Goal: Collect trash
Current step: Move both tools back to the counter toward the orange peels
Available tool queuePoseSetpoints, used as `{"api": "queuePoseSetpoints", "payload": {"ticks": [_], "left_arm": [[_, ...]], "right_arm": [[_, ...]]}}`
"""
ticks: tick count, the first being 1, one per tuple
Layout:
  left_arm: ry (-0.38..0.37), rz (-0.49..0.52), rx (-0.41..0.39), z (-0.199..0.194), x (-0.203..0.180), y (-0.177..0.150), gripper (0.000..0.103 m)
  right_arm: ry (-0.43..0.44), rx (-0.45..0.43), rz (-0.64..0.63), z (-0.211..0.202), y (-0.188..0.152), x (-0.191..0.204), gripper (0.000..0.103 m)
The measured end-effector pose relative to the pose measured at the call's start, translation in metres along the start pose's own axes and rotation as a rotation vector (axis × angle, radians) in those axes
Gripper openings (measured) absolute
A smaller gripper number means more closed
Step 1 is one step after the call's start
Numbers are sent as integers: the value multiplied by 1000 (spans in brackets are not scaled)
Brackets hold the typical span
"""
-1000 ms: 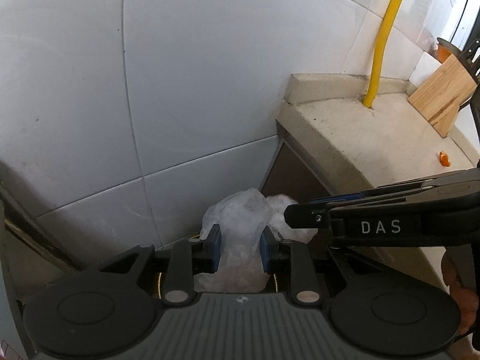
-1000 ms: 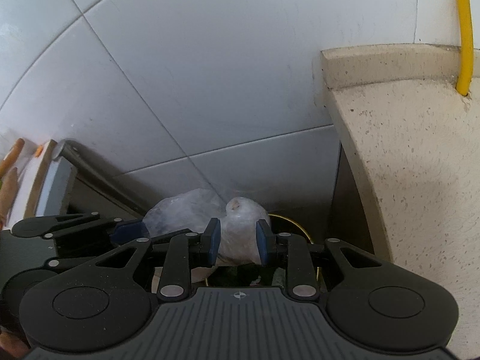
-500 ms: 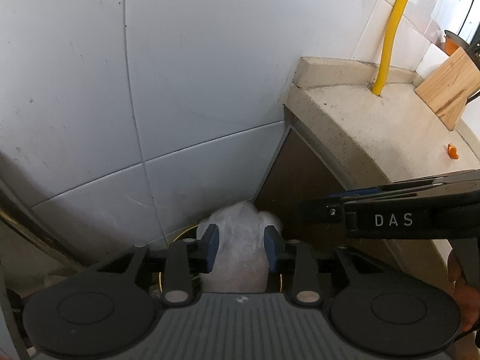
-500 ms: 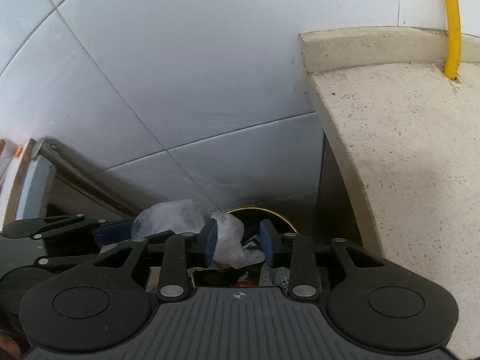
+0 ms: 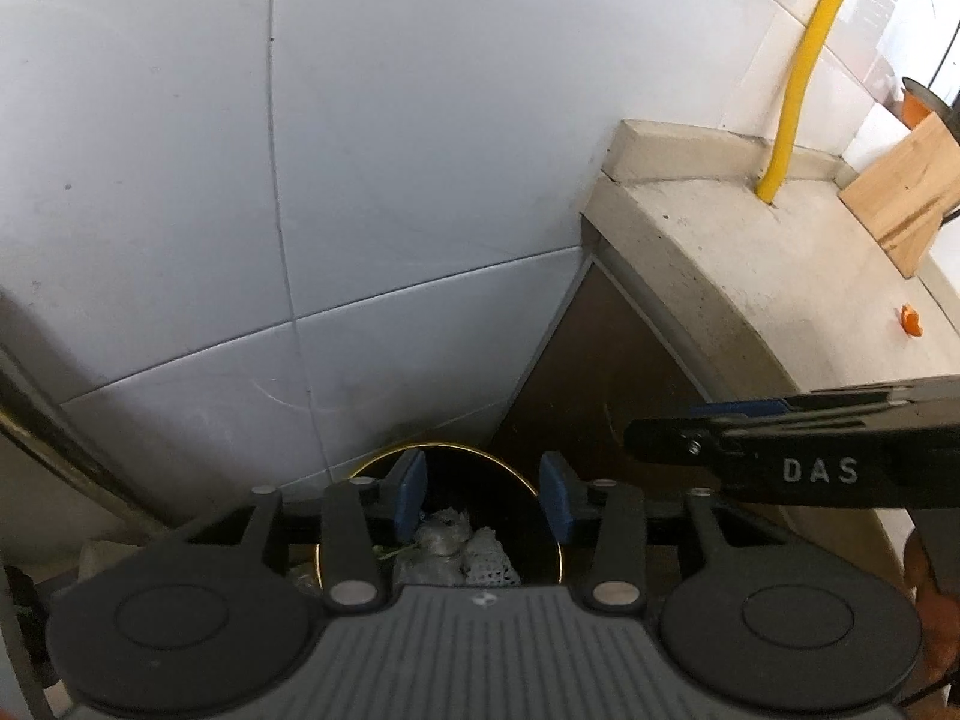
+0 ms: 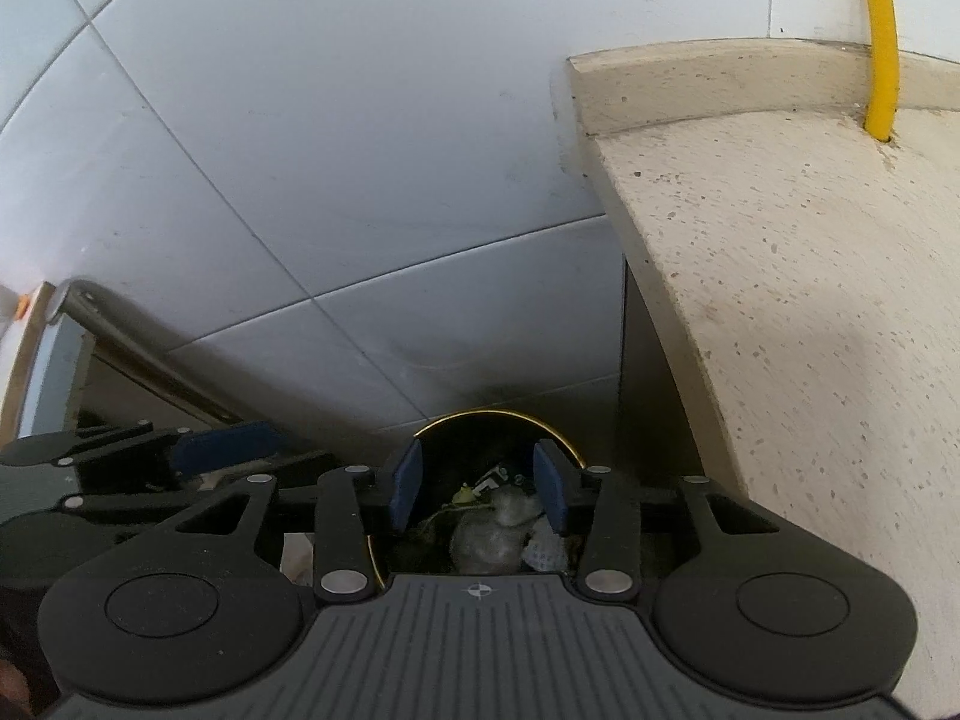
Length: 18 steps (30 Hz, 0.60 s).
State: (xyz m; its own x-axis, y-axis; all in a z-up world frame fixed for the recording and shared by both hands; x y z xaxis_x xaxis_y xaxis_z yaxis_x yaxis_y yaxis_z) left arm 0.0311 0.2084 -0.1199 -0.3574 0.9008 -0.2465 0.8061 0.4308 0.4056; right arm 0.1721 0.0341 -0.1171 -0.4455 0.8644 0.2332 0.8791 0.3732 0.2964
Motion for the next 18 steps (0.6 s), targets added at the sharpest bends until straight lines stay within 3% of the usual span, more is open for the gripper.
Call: {"api": "queuePoseSetpoints", "payload": {"ticks": [18], "left_arm": [[-2, 62, -9, -1, -13, -1, 42]], "right_arm": [[-18, -72, 52, -29, -24, -14, 64]]}}
Point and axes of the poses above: each gripper's, at about its wrist camera, not at the fingertips, and z roughly the way its jaws point, x to its left, y to its top, the point moved 2 cm from there along z, roughly the way its jaws point, and after that the axes turned 10 degrees about x, right-handed, at the moved point
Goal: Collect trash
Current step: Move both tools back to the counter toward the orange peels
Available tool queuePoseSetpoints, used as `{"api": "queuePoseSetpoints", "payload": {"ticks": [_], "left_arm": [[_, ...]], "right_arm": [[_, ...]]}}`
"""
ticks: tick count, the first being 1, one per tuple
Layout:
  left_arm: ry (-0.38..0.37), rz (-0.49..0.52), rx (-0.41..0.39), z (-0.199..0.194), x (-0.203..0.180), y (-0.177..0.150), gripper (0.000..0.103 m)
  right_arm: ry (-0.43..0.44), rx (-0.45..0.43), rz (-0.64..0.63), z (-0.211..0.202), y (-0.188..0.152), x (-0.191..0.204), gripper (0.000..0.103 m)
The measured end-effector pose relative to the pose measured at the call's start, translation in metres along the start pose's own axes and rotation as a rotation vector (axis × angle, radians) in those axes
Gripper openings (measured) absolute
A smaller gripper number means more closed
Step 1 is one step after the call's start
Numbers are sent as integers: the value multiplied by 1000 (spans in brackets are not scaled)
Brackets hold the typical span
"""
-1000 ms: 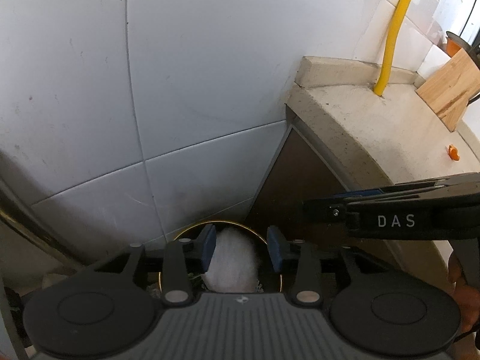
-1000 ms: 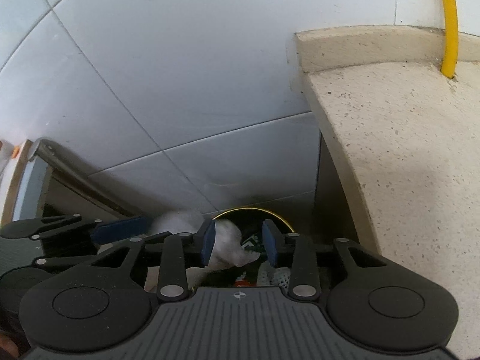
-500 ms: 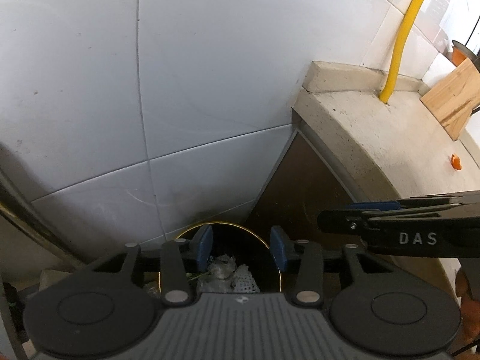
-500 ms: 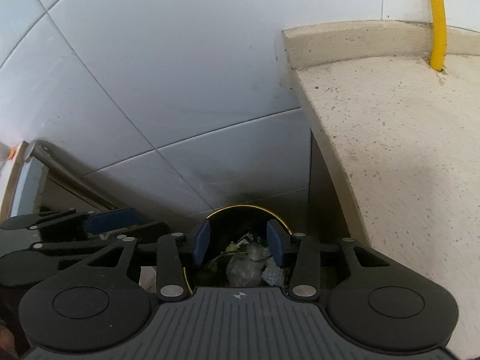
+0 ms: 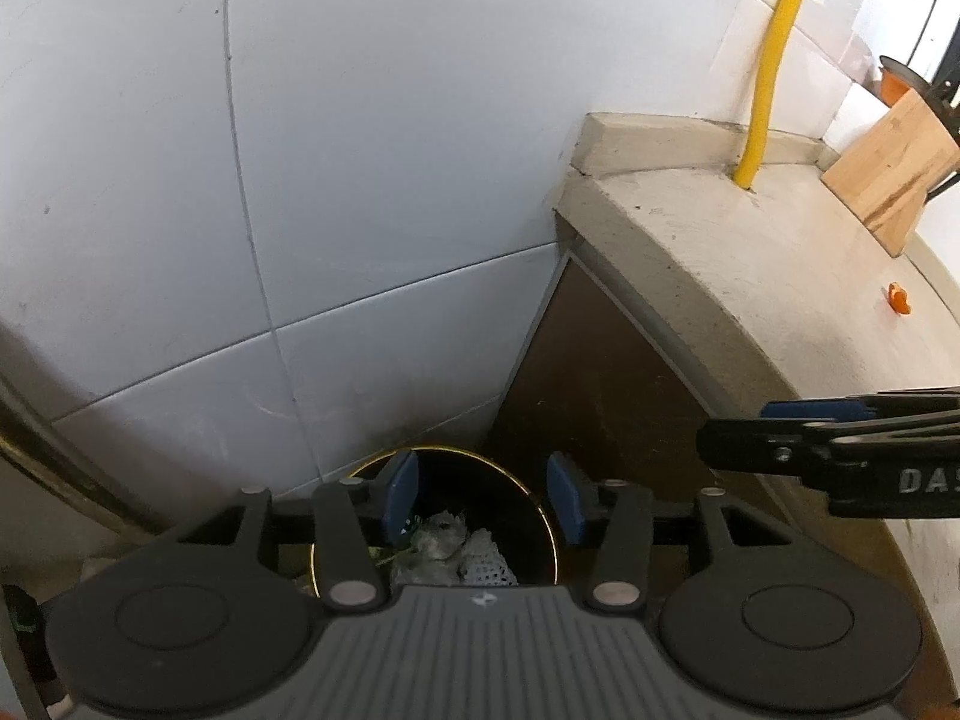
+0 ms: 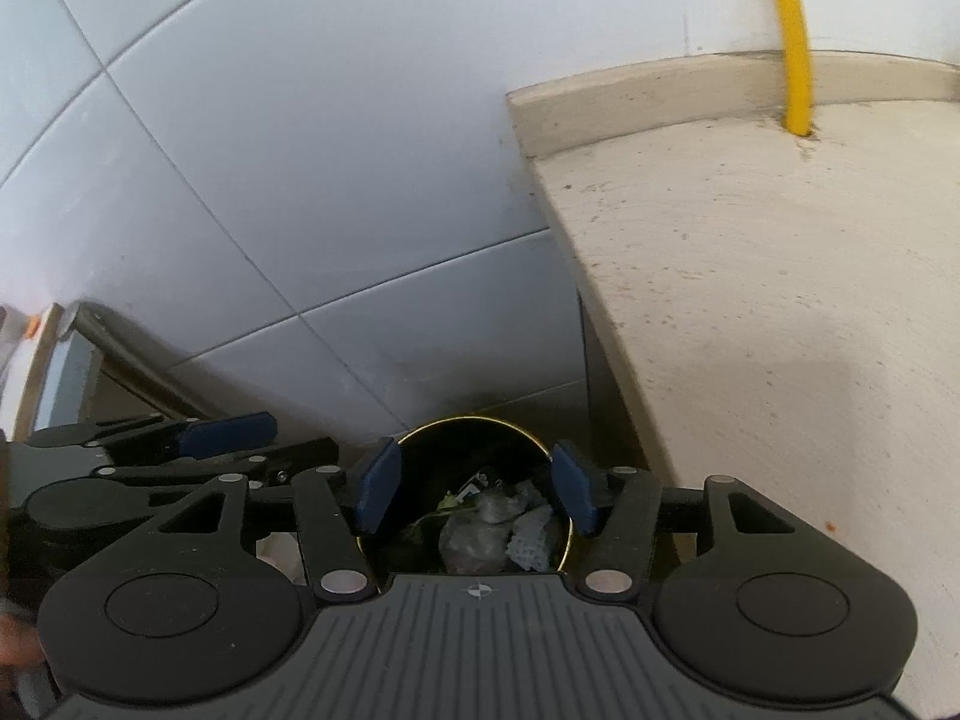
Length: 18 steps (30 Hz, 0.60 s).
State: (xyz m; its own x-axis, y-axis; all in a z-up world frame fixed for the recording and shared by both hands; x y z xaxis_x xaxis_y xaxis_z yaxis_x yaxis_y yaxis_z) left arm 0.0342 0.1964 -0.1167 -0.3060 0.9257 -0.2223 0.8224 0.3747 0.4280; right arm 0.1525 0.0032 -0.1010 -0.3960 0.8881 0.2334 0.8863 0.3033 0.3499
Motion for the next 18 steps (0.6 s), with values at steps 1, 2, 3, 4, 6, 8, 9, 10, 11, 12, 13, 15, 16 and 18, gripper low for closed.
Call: {"api": "queuePoseSetpoints", "payload": {"ticks": [1, 2, 3, 4, 6, 8, 9, 10, 11, 12, 13, 15, 16, 18], "left_arm": [[0, 4, -5, -1, -1, 0, 42], [-1, 7, -10, -2, -1, 0, 42], [-5, 8, -16, -4, -2, -1, 42], [-15, 9, -17, -4, -2, -1, 43], [-29, 16, -11, -4, -4, -1, 43], [-20, 31, -14, -5, -7, -3, 43], [-26, 38, -17, -6, -9, -3, 43], [-39, 42, -20, -7, -11, -2, 43], [-50, 42, -25, -8, -13, -2, 43], [-57, 39, -33, -10, -15, -1, 43], [-61, 34, -40, -12, -16, -1, 43], [-69, 22, -48, -15, -18, 1, 43], [-72, 18, -55, -18, -20, 2, 43], [-79, 18, -70, -22, -23, 3, 43]], "right_arm": [[1, -6, 6, -4, -2, -2, 64], [2, -12, 10, -7, -4, -4, 65], [3, -19, 12, -11, -5, -5, 66], [3, -24, 13, -14, -7, -6, 66], [4, -36, 14, -23, -11, -9, 66], [8, -49, 17, -30, -15, -11, 66], [9, -55, 18, -33, -17, -13, 66], [9, -63, 20, -37, -19, -15, 66], [10, -71, 22, -41, -21, -17, 67], [11, -77, 23, -45, -23, -18, 68], [12, -83, 24, -48, -24, -20, 69], [9, -99, 25, -56, -26, -23, 69], [7, -108, 24, -59, -26, -24, 69], [4, -121, 21, -67, -27, -27, 69]]}}
Point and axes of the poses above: each gripper's, at about its wrist camera, not at the fingertips, and z roughly the way its jaws point, x to its left, y to its top, the point moved 2 cm from there along z, roughly the way its jaws point, and after that the axes turned 10 degrees about x, right-handed, at the moved point
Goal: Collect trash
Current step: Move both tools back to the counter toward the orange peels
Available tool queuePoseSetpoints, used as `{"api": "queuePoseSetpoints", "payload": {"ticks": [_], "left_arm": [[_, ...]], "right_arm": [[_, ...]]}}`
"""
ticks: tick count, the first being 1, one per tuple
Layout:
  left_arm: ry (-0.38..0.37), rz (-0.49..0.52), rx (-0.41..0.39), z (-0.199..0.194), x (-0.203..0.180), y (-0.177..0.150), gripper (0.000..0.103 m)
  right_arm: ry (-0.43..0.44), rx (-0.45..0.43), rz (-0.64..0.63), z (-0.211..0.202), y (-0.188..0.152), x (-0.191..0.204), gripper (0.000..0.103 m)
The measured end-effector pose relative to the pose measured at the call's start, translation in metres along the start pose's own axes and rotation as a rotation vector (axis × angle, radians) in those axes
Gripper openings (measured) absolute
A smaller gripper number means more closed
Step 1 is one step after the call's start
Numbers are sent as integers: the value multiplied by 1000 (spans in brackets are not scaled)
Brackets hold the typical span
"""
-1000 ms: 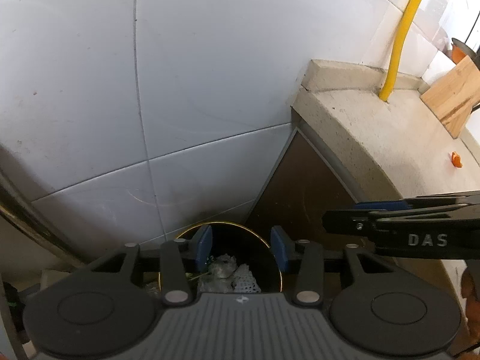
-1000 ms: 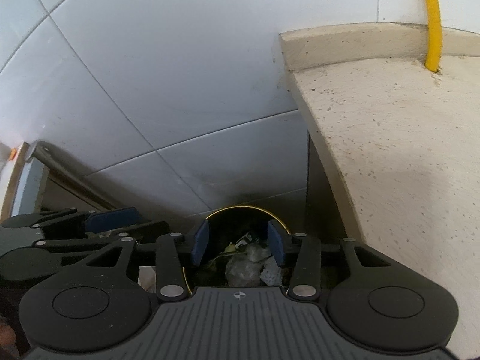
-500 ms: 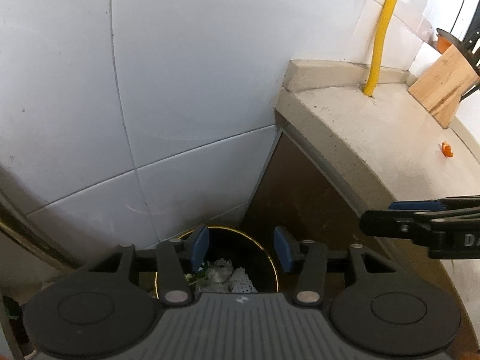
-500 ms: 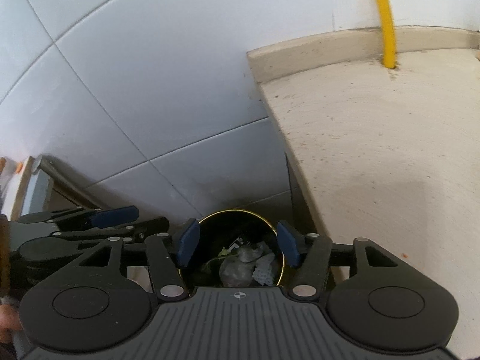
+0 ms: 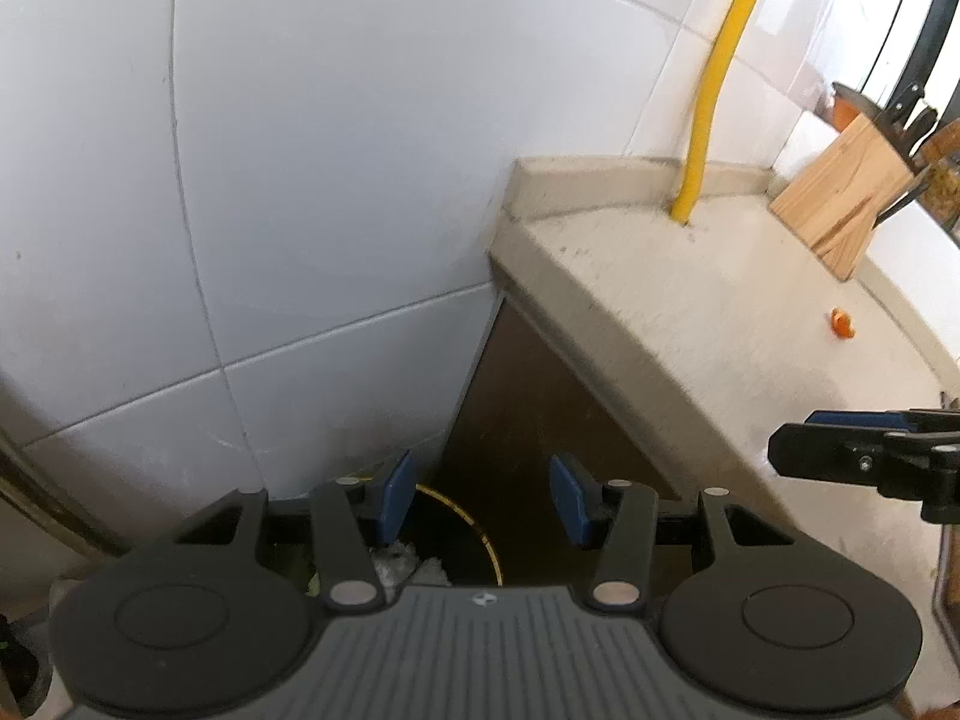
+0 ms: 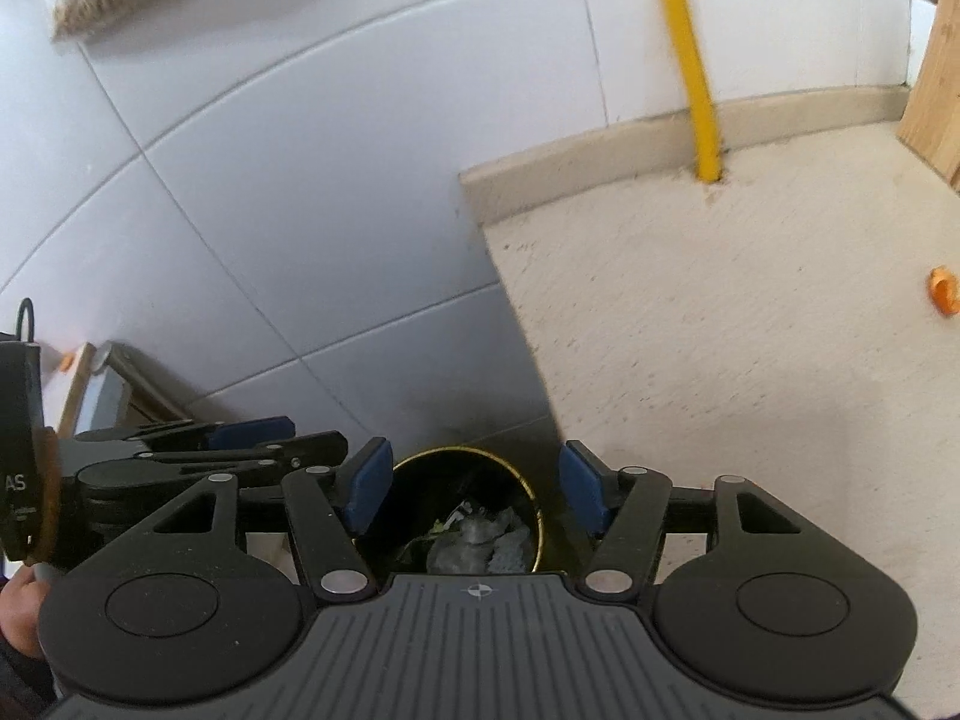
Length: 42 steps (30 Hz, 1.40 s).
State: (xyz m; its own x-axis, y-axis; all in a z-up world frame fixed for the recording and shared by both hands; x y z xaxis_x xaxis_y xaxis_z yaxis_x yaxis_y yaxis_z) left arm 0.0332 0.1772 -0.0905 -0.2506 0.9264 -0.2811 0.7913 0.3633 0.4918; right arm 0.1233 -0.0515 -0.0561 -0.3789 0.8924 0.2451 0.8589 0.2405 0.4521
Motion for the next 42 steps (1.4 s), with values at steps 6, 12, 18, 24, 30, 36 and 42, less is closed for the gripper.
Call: {"api": "queuePoseSetpoints", "payload": {"ticks": [6, 12, 18, 24, 30, 36, 42], "left_arm": [[-19, 21, -24, -9, -15, 7, 47], [-29, 60, -37, -12, -33, 12, 48], [-44, 78, -45, -14, -46, 17, 48], [-72, 122, -52, -15, -65, 22, 49], [-112, 181, -53, -15, -89, 25, 49], [-147, 246, -50, -13, -117, 29, 49], [-184, 320, -41, -9, -148, 34, 49]], "right_arm": [[0, -22, -12, -11, 1, -1, 71], [-1, -25, -3, -12, -1, -7, 75], [-17, -58, 30, -26, -3, -18, 76], [-47, -106, 47, -45, -12, -24, 80], [-79, -137, 85, -60, -19, -38, 81], [-111, -172, 136, -75, -29, -56, 81], [-155, -214, 205, -93, -42, -79, 81]]}}
Point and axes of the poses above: each gripper's, at about its wrist camera, not at the fingertips, and z roughly the way its jaws point, x to its left, y to its top, the point moved 2 cm from there along z, roughly the way its jaws point, and after that the axes turned 10 degrees about x, right-handed, at the moved point
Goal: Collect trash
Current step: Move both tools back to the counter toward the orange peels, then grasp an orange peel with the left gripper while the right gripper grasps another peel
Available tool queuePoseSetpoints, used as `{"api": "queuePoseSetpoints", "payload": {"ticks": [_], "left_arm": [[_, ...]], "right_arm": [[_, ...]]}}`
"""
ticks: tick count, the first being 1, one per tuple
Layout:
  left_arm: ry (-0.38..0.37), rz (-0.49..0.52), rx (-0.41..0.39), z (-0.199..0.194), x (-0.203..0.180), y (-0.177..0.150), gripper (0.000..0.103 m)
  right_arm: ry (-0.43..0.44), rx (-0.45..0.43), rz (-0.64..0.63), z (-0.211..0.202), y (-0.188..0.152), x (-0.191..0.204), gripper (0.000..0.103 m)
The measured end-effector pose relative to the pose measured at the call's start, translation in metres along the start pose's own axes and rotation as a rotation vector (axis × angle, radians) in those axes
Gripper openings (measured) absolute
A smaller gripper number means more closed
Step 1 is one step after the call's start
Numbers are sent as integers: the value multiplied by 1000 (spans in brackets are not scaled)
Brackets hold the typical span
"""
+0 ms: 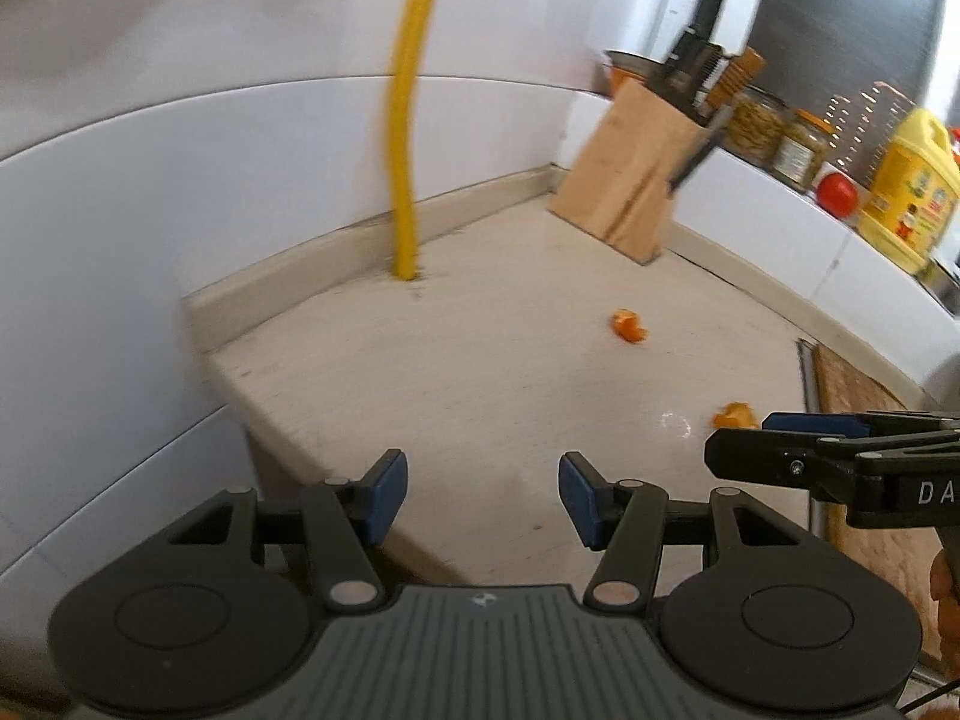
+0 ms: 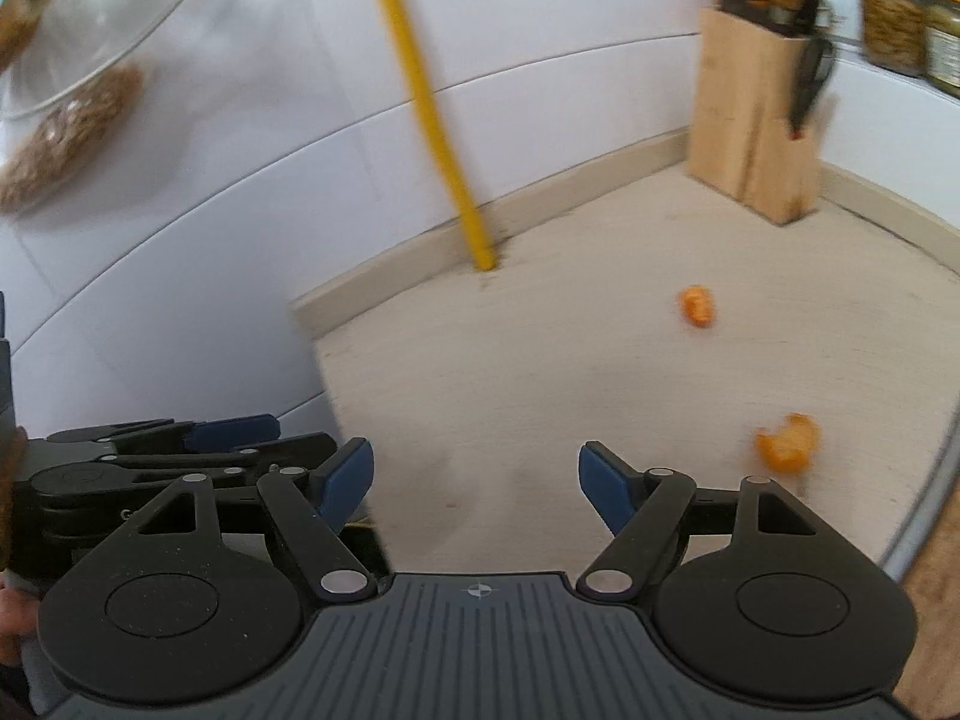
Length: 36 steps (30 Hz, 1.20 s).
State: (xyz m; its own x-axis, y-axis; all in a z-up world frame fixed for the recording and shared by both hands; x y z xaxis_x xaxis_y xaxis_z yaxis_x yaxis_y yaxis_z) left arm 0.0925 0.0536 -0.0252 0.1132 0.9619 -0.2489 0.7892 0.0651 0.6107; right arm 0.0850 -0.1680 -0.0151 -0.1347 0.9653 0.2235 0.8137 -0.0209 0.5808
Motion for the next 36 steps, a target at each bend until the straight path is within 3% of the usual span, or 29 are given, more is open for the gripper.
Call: {"api": "queuePoseSetpoints", "payload": {"ticks": [19, 36], "left_arm": [[-88, 181, 39, 51, -80, 51, 50], [-87, 226, 103, 136, -126, 103, 55]], "right_arm": [[-173, -42, 186, -12, -7, -94, 82], [-177, 13, 121, 23, 4, -124, 79]]}}
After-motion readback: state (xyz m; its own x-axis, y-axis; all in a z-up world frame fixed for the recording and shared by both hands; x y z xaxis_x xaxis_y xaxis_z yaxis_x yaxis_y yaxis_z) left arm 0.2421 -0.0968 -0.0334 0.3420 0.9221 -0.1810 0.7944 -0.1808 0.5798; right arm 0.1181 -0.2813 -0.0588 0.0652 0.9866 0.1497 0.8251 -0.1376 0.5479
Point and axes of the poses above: each gripper's, at about its wrist camera, not at the fingertips, and z roughly the way its jaws point, x to its left, y to its top, the point moved 2 cm from there along z, roughly the way its jaws point, and after that the axes turned 10 degrees about x, right-handed, at the moved point
